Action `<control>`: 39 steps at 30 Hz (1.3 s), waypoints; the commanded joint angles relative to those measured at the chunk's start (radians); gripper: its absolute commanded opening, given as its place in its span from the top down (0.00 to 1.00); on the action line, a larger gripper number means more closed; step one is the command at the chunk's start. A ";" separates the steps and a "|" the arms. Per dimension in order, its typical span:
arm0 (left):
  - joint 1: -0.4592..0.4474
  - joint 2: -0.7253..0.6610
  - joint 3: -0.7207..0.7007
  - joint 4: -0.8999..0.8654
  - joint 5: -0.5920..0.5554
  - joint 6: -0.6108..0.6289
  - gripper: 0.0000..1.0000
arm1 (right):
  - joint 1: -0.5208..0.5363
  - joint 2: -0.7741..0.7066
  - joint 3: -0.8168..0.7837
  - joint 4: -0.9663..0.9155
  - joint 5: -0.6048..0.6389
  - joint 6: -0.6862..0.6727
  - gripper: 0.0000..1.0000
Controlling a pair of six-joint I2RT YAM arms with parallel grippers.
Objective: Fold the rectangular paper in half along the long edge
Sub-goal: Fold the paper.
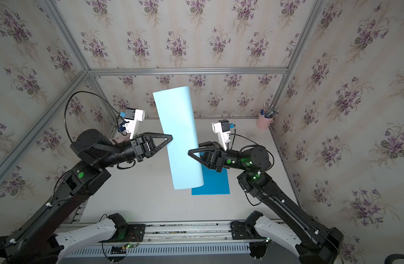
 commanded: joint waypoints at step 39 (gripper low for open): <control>0.001 0.029 -0.020 0.008 0.070 -0.016 1.00 | 0.000 -0.001 0.180 -0.437 0.198 -0.330 0.52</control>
